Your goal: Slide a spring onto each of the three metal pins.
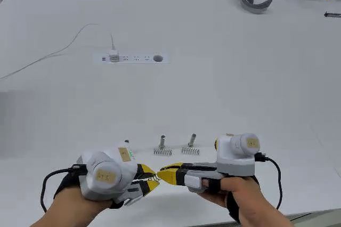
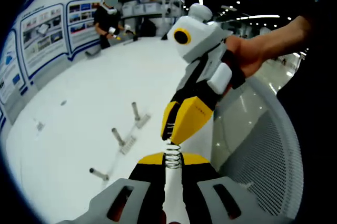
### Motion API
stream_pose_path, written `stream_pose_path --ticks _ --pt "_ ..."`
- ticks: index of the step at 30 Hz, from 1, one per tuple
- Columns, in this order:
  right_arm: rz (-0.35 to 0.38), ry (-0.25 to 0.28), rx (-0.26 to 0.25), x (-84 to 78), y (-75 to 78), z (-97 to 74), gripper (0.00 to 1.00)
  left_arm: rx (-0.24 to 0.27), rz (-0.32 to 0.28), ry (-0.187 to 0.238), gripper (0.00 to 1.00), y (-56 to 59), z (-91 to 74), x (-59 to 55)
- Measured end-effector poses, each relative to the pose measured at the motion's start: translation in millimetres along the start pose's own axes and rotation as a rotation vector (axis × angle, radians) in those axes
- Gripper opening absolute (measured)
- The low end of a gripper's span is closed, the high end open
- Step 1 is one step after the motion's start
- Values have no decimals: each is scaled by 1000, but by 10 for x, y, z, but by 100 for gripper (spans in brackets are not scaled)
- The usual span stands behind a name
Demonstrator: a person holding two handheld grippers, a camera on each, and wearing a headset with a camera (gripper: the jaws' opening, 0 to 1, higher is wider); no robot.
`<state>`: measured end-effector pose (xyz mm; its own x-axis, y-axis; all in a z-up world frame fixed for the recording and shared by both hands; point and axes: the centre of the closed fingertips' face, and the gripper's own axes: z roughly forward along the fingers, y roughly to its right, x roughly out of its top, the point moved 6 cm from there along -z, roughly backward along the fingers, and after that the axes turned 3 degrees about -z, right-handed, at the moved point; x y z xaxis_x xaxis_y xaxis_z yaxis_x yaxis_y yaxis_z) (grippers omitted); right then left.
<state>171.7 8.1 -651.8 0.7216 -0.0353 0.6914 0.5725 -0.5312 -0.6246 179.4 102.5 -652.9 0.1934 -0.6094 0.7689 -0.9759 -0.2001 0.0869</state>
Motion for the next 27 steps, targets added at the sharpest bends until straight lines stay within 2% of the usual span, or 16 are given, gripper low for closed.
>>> stream_pose_path --ticks 6,13,17,22,27 --pt "-129 -131 29 9 -24 -12 12 -32 8 0 10 30 7 -2" --pt "-318 -287 69 29 -77 -23 13 -69 25 7 10 74 20 16" --pt "-437 -369 94 40 -121 -12 13 -105 18 26 10 100 10 41" --pt "-520 -436 127 58 -192 1 13 -140 20 41 10 121 0 45" --pt "-541 -457 142 70 -224 18 13 -163 13 47 10 135 -5 41"
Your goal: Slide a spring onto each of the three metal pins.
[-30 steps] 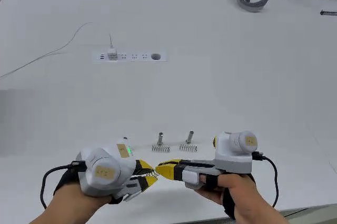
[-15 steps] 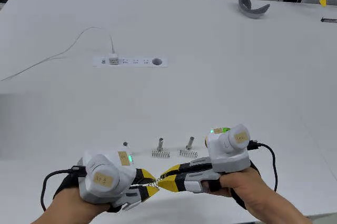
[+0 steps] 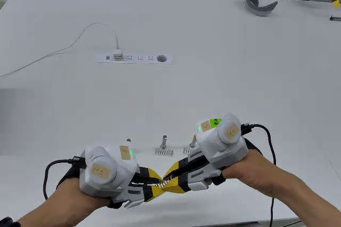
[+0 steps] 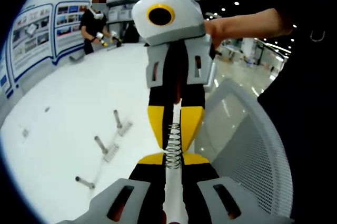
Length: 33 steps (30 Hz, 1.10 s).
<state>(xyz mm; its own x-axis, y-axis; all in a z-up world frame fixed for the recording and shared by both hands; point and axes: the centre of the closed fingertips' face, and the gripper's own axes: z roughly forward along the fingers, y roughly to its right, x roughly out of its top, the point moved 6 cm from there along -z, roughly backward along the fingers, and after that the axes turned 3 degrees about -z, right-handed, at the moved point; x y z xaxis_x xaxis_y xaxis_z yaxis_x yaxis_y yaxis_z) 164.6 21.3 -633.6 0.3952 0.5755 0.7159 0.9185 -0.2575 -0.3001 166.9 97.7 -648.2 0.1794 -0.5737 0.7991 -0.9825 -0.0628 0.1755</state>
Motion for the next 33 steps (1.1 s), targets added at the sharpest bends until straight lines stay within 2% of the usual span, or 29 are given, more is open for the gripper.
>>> stream_pose_path --ticks 4,11,17,24,33 --pt "-9 -14 8 -15 -10 26 12 -7 1 -4 10 13 7 -26" --pt "-7 -2 -27 -11 4 28 12 22 -42 8 12 -9 -16 -78" --pt "9 14 -66 -12 71 -18 12 79 -81 -5 19 -66 -103 -211" --pt "36 19 -103 -43 130 -33 12 138 -143 16 22 -141 -243 -309" --pt "55 -34 -118 -159 174 33 12 207 -201 40 25 -248 -401 -419"
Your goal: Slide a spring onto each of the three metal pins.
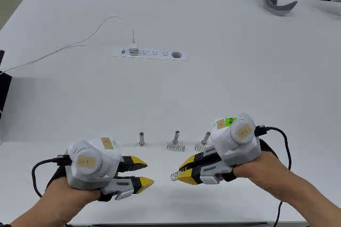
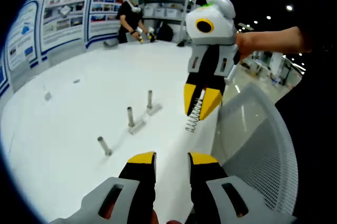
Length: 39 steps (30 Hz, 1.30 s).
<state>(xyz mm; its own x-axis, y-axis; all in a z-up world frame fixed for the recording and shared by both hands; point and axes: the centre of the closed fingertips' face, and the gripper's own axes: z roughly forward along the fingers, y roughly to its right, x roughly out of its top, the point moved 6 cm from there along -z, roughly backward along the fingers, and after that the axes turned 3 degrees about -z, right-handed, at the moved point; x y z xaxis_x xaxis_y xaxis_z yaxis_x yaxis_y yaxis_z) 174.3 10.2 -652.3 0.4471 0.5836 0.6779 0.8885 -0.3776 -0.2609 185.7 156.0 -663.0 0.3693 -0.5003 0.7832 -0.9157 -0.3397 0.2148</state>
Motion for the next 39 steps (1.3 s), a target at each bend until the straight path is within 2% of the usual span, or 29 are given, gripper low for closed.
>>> stream_pose_path --ticks 3,9,13,26,39 --pt "3 -12 -11 -10 26 28 12 16 -16 4 26 -34 -37 -34" --pt "9 -69 -38 -51 106 121 12 51 -56 14 30 -107 -103 -110" --pt "1 -83 -46 -41 143 164 12 74 -82 24 33 -163 -147 -143" --pt "21 -120 -76 74 326 303 12 148 -137 34 42 -349 -316 -221" --pt "7 -145 -135 302 607 453 12 231 -199 50 54 -536 -484 -316"
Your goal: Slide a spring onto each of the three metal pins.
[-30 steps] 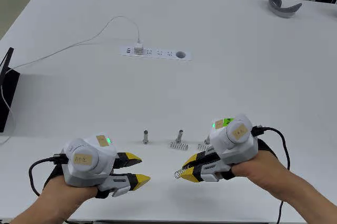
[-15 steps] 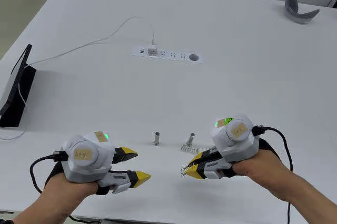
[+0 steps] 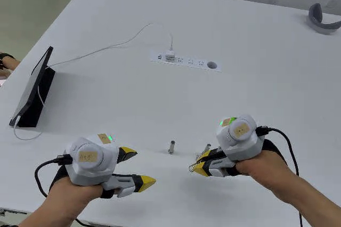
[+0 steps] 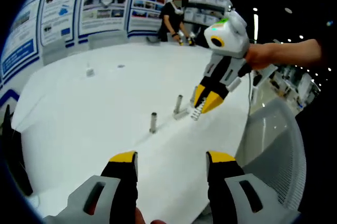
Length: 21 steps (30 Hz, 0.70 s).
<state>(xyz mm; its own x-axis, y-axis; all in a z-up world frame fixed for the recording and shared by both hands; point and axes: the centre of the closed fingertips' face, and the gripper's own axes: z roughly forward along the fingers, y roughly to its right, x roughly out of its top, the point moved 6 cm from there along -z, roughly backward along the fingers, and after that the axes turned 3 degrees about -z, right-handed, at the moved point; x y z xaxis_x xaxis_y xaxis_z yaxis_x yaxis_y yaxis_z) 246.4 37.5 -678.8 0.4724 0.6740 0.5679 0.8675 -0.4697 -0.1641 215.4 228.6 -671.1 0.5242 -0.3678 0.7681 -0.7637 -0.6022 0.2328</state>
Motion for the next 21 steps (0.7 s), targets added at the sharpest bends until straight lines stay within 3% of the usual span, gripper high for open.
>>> stream_pose_path --ticks 12,21 --pt "-10 -7 -32 203 241 55 12 42 -45 1 62 -139 -90 -98" --pt "-25 -5 -37 390 340 141 12 64 -67 0 64 -208 -161 -154"
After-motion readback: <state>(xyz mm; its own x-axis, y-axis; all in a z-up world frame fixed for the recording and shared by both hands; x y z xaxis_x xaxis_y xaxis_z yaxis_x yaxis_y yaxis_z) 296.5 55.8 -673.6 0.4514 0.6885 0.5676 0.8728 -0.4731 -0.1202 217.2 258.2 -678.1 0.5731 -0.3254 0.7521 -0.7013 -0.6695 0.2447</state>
